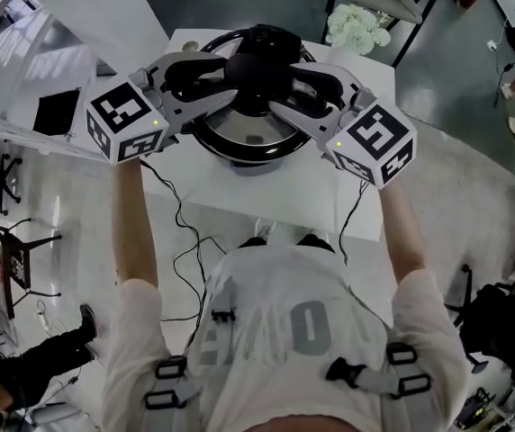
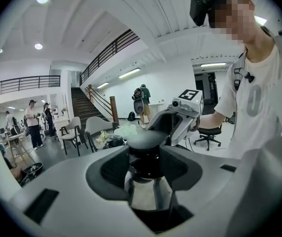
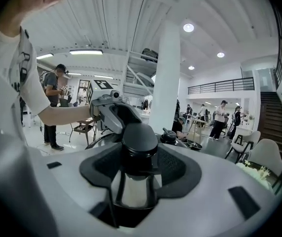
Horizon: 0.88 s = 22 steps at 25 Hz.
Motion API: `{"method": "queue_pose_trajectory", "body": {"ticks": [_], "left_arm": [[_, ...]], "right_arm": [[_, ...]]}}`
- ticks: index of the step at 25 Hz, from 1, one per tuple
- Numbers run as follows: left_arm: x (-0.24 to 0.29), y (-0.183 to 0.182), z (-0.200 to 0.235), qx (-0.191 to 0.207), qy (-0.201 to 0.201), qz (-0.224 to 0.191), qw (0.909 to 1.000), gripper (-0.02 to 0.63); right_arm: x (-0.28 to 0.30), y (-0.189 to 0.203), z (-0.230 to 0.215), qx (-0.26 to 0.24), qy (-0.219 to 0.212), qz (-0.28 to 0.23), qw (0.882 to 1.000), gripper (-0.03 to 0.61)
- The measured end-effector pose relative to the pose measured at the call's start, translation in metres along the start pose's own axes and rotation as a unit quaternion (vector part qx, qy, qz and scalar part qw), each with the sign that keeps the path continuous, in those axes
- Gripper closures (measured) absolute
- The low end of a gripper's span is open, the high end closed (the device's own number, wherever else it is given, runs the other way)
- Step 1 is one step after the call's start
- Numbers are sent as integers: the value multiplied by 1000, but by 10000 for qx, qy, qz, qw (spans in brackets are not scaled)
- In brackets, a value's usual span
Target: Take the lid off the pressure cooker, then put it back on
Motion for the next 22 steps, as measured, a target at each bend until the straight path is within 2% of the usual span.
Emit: {"method": "queue_pose_trajectory", "body": {"ticks": [6,13,19,22], "left_arm": [[36,-34,-48,95,-331,32,9994,419],[112,-48,-122,37,-708,-42,9975,419],[115,-53,-132,-117,-759,-52,9970,419],[128,-49,-141,-162,-753,-40,9970,419]], "right_arm": [[-67,7,-2,-163,-194,-94,9996,348],[-160,55,-6,-376,-496,-82,9980,348],[-171,53,-4,-371,-610,55,9974,348],[-182,65,-4,-309,-612,118,9976,348]]}}
Point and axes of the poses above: the fingertips, and each gripper's own axes: x forward along the fingers, z to its left, y out of its underside, the point moved 1 cm from there along -x, backward along the fingers, and after that the axes turned 1 degree about -x, right-handed, at the moved point
